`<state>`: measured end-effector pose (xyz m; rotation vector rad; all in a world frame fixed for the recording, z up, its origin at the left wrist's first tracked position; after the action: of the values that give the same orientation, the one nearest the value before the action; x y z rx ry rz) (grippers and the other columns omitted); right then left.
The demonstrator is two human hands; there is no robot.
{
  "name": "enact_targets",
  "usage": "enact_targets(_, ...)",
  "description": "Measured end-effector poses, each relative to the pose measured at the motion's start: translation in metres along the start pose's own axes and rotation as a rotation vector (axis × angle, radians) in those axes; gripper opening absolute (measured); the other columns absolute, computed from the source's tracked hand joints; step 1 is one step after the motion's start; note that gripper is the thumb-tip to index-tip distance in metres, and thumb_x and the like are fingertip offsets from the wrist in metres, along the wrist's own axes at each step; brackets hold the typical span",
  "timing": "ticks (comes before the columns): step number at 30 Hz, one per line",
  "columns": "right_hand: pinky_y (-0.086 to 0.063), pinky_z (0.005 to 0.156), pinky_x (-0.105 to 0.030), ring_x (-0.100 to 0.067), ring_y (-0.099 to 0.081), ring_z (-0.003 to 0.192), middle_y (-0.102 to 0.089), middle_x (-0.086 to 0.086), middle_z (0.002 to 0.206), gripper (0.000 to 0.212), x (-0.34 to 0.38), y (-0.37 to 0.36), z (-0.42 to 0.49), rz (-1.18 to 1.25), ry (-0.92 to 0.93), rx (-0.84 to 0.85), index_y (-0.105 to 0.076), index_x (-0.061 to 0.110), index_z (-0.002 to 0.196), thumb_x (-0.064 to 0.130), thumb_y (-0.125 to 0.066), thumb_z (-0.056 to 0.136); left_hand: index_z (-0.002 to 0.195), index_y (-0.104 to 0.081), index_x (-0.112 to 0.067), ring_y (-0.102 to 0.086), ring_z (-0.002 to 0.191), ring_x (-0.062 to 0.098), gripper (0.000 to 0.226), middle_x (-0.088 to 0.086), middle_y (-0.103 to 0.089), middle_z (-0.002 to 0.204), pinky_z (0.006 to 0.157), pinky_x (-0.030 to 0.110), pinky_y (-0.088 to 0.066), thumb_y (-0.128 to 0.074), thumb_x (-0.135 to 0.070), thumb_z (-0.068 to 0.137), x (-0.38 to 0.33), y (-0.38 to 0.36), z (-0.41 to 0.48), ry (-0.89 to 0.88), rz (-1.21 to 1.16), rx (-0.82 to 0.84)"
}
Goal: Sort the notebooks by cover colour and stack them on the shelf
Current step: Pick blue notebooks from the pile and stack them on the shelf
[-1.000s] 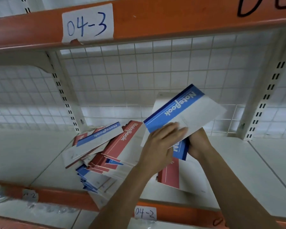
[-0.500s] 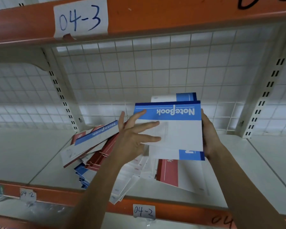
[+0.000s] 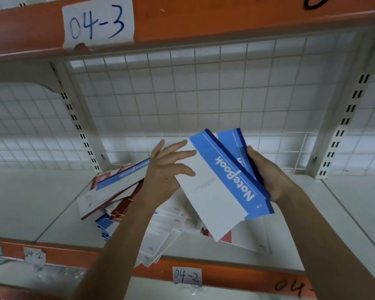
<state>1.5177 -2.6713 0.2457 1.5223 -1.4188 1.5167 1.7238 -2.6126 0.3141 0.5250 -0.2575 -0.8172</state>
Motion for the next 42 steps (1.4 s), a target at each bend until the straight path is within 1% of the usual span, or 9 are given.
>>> enact_targets(5,-0.058,0.066,-0.037,-0.024,-0.069,0.076,-0.072,-0.01,0.093,0.024,-0.003,-0.016,-0.005,-0.33,0.031,0.096,-0.061,0.012,0.106,0.018,-0.067,0.084,0.118,-0.059,-0.033,-0.034,0.137,0.022,0.046,0.001,-0.045,0.142,0.108,0.049,-0.031,-0.07,-0.01,0.079,0.022,-0.011,-0.005,0.24,0.071,0.025)
enact_targets(10,-0.058,0.063,-0.035,-0.023,-0.071,0.074,-0.073,-0.004,0.09,0.019,0.0,-0.006,-0.003,-0.178,0.076,-0.017,-0.062,0.015,0.106,0.016,-0.062,0.087,0.152,-0.007,-0.022,0.0,0.145,0.037,0.076,0.018,-0.002,0.158,0.116,0.055,-0.009,-0.049,-0.047,0.093,0.1,-0.001,-0.074,1.106,0.473,0.463)
enact_targets(13,-0.057,0.064,-0.036,-0.023,-0.071,0.074,-0.074,-0.004,0.09,0.019,0.0,-0.004,-0.001,-0.15,0.085,-0.038,-0.062,0.017,0.105,0.017,-0.063,0.086,0.142,-0.034,-0.015,-0.04,0.129,0.041,0.084,0.018,-0.044,0.139,0.107,0.058,-0.031,-0.027,-0.075,0.082,0.119,0.008,-0.132,1.473,0.383,0.683)
enact_targets(17,-0.057,0.059,-0.034,-0.022,-0.071,0.07,-0.074,-0.003,0.087,0.014,-0.002,-0.005,0.003,-0.158,0.093,-0.09,-0.063,0.017,0.1,0.017,-0.065,0.086,0.11,-0.059,-0.008,-0.059,0.099,0.025,0.058,0.008,-0.064,0.104,0.085,0.036,-0.048,-0.034,-0.057,0.093,0.108,0.013,-0.108,1.189,0.483,0.574)
enact_targets(24,-0.056,0.067,-0.039,-0.028,-0.068,0.078,-0.071,-0.01,0.096,0.022,-0.012,0.012,0.006,-0.133,0.012,-0.202,-0.062,0.014,0.106,0.016,-0.066,0.085,0.114,-0.061,-0.014,-0.061,0.099,0.018,0.027,0.007,-0.064,0.111,0.081,0.026,-0.048,-0.043,-0.027,0.1,0.067,0.0,-0.068,0.822,0.581,0.479)
enact_targets(29,-0.055,0.06,-0.036,-0.027,-0.068,0.072,-0.07,-0.011,0.091,0.02,-0.013,0.018,0.004,-0.103,0.003,-0.214,-0.061,0.012,0.104,0.016,-0.066,0.085,0.088,-0.067,-0.003,-0.065,0.068,0.023,0.028,0.011,-0.068,0.079,0.062,0.028,-0.054,-0.084,-0.007,0.066,0.032,0.013,-0.044,0.624,0.582,0.145)
enact_targets(33,-0.054,0.081,-0.041,-0.036,-0.067,0.094,-0.065,-0.029,0.104,0.036,-0.017,0.005,-0.001,-0.199,-0.048,-0.061,-0.05,-0.008,0.119,0.019,-0.04,0.098,0.094,-0.073,-0.007,-0.064,0.089,0.016,0.019,0.006,-0.072,0.091,0.084,0.021,-0.051,-0.065,0.0,0.079,-0.028,-0.003,-0.018,0.149,0.133,0.013)
enact_targets(34,-0.047,0.094,-0.043,-0.038,-0.061,0.108,-0.059,-0.034,0.114,0.043,-0.01,0.006,-0.005,-0.181,0.127,-0.016,-0.046,-0.012,0.124,0.02,-0.03,0.1,0.092,-0.075,-0.009,-0.062,0.098,0.015,0.02,0.003,-0.072,0.095,0.091,0.02,-0.047,-0.059,-0.002,0.082,-0.033,-0.008,-0.017,0.124,0.006,0.019)
enact_targets(42,-0.054,0.058,-0.032,-0.02,-0.068,0.06,-0.071,-0.003,0.07,0.044,-0.01,0.011,-0.016,-0.068,0.059,-0.164,-0.064,0.015,0.092,0.056,-0.047,0.089,0.085,-0.077,-0.011,-0.06,0.106,0.012,0.017,0.007,-0.071,0.103,0.093,0.018,-0.047,-0.064,-0.003,0.078,-0.01,-0.032,-0.021,0.286,-0.11,0.06)
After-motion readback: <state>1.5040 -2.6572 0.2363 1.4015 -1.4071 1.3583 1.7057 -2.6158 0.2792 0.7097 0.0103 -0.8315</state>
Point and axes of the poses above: each hand's wrist, its own z-axis towards the middle knuckle, its own y-axis out of the back of the hand, x = y × z, the point moved 8 cm from there along z, towards the middle knuckle
